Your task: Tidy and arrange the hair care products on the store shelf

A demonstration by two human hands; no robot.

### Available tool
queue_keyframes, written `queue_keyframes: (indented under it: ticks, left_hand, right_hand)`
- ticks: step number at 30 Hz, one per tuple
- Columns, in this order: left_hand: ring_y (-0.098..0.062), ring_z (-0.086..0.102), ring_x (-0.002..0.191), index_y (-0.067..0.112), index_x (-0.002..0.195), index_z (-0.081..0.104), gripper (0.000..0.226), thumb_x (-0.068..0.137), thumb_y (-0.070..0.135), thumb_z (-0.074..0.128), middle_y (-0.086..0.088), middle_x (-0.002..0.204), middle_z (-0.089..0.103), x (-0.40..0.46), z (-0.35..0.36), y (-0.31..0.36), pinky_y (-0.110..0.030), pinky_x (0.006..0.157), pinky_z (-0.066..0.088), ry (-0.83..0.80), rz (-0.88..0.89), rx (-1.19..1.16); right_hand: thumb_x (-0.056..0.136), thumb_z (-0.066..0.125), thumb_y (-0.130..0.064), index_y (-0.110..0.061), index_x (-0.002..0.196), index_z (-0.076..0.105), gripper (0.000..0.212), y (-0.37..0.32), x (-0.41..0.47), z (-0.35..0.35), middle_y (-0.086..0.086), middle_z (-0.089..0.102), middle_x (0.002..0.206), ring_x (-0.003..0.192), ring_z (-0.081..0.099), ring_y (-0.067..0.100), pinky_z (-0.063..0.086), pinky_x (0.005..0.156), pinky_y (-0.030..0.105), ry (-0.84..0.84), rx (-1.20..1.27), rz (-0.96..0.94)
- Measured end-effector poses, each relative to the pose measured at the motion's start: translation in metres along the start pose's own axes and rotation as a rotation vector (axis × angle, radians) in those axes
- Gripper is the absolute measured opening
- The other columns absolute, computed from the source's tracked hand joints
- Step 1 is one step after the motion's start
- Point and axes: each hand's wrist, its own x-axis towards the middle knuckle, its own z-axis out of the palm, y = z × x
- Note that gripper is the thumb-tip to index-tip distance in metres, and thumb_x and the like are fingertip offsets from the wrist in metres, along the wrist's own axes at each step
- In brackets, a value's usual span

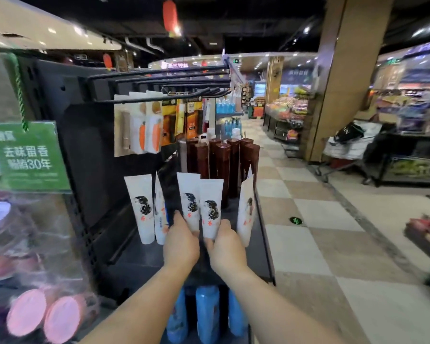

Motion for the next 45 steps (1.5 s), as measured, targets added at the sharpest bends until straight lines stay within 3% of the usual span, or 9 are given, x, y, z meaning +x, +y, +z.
queue_keyframes:
  ticks: [2,6,16,21,27,33,37,41,45]
  left_hand:
    - [-0.025,0.058,0.104,0.014,0.122,0.047,0.034,0.090,0.018,0.057,-0.004,0.107,0.063,-0.003,0.000,-0.003,-0.037,0.081,0.048,0.027,0.043,0.056]
    - [-0.016,0.058,0.079,0.022,0.102,0.053,0.015,0.088,0.018,0.056,0.006,0.089,0.061,-0.020,-0.005,-0.009,-0.034,0.067,0.048,0.032,0.104,0.093]
    - [-0.016,0.058,0.078,0.023,0.095,0.050,0.014,0.086,0.024,0.062,0.007,0.083,0.061,-0.029,-0.013,-0.011,-0.037,0.071,0.052,0.044,0.110,0.060]
    - [-0.012,0.061,0.099,0.022,0.116,0.055,0.035,0.085,0.032,0.067,0.008,0.107,0.064,-0.039,-0.029,-0.026,-0.030,0.086,0.050,0.104,0.088,-0.121]
    - [-0.024,0.058,0.095,0.016,0.105,0.056,0.025,0.084,0.024,0.066,-0.003,0.102,0.055,-0.013,-0.065,-0.054,-0.040,0.084,0.050,0.379,0.073,-0.200]
    - [-0.025,0.038,0.134,0.013,0.148,0.025,0.066,0.090,0.015,0.057,-0.011,0.147,0.037,0.015,-0.076,-0.063,-0.042,0.111,0.033,0.224,-0.044,-0.275]
    - [-0.022,0.052,0.124,0.024,0.151,0.014,0.077,0.088,0.010,0.056,-0.006,0.140,0.050,0.031,-0.076,-0.068,-0.045,0.102,0.044,0.113,-0.064,-0.287]
    - [-0.023,0.058,0.116,0.033,0.150,0.007,0.085,0.085,0.022,0.062,0.002,0.131,0.059,0.037,-0.073,-0.077,-0.047,0.100,0.045,-0.018,-0.099,-0.276]
    - [-0.021,0.056,0.118,0.031,0.141,0.030,0.065,0.084,0.029,0.060,0.007,0.127,0.062,0.035,-0.067,-0.082,-0.049,0.109,0.034,0.044,-0.078,-0.144]
  right_hand:
    - [0.090,0.047,-0.033,-0.013,0.103,0.046,0.023,0.002,-0.003,-0.002,0.008,0.060,0.094,0.083,0.052,0.023,0.045,0.074,0.036,-0.006,0.034,0.005]
    - [0.093,0.053,-0.022,-0.015,0.101,0.042,0.015,0.007,-0.007,-0.007,0.004,0.059,0.097,0.089,0.058,0.026,0.040,0.070,0.031,0.005,-0.071,-0.047]
    - [0.094,0.053,-0.018,-0.013,0.107,0.046,0.016,0.010,-0.011,-0.007,0.004,0.060,0.100,0.094,0.059,0.027,0.040,0.072,0.030,0.061,-0.063,-0.071]
    - [0.091,0.059,-0.022,-0.016,0.102,0.053,0.014,0.005,-0.021,-0.010,-0.004,0.060,0.092,0.091,0.061,0.020,0.042,0.074,0.028,0.075,0.010,-0.057]
    - [0.092,0.059,-0.022,-0.028,0.110,0.049,0.021,-0.031,-0.053,-0.002,-0.013,0.059,0.103,0.095,0.058,0.003,0.050,0.090,0.028,0.191,0.247,-0.084]
    - [0.097,0.047,-0.012,-0.017,0.145,0.031,0.051,-0.079,-0.031,0.059,-0.014,0.045,0.125,0.118,0.044,0.002,0.029,0.095,0.011,-0.099,0.161,-0.153]
    - [0.099,0.045,-0.020,-0.016,0.153,-0.002,0.072,-0.081,-0.008,0.092,0.001,0.025,0.156,0.140,0.028,0.011,0.018,0.113,0.020,-0.110,0.097,-0.020]
    - [0.094,0.049,-0.014,-0.019,0.153,0.005,0.073,-0.078,0.007,0.105,0.010,0.033,0.152,0.136,0.038,0.026,0.033,0.112,0.039,-0.079,0.170,0.007]
    - [0.092,0.052,-0.016,-0.023,0.148,0.024,0.062,-0.073,0.009,0.109,0.005,0.051,0.134,0.118,0.054,0.017,0.042,0.105,0.034,-0.031,0.204,0.026]
